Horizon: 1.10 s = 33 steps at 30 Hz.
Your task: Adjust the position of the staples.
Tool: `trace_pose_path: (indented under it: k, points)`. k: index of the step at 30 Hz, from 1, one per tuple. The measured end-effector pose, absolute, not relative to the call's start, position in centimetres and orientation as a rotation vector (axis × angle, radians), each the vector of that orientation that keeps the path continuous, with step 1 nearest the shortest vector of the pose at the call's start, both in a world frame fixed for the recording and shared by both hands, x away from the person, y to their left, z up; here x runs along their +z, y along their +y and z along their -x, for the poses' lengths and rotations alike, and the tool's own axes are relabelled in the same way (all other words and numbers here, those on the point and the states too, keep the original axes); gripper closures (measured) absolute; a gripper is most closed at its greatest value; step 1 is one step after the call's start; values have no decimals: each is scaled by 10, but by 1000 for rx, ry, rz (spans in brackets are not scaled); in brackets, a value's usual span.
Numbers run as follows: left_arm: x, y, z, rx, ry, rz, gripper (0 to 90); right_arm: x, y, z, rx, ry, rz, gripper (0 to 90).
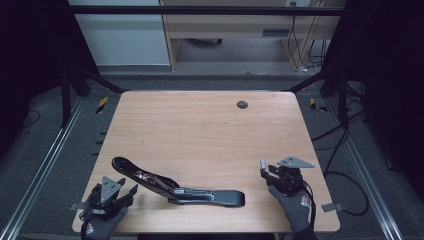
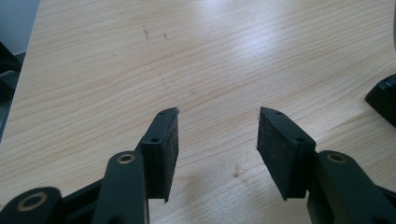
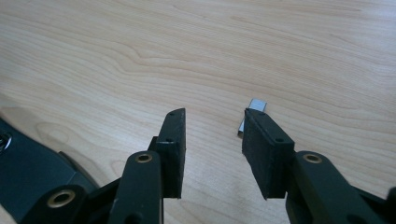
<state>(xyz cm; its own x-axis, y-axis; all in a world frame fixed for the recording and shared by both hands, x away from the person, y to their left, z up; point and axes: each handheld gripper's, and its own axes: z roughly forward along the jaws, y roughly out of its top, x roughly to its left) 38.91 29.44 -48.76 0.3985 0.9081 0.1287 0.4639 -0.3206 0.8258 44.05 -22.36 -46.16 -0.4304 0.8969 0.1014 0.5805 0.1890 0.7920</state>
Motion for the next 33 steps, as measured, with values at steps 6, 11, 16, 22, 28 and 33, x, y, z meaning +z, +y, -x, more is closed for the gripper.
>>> trace_pose_path:
  k: [6, 11, 16, 22, 28, 33]
  points:
    - [-487, 297, -389, 787, 1184, -1929, 478, -457, -222, -452, 1083, 2071, -1398, 602]
    - [-487, 297, -389, 790, 1187, -1928, 478, -453, -221, -463, 1054, 2056, -1399, 612]
    - [-487, 297, -389, 791, 1189, -1929, 478, -451, -220, -475, 1025, 2046, -1412, 617]
    - [-487, 297, -389, 791, 1198, -1922, 480, -452, -217, -486, 994, 2057, -1428, 634]
    - [-487, 297, -389, 791, 1192, -1929, 481, -456, -213, -497, 950, 2070, -1452, 667]
    - [-487, 297, -389, 790, 1192, -1929, 482, -465, -210, -504, 887, 2091, -1484, 690]
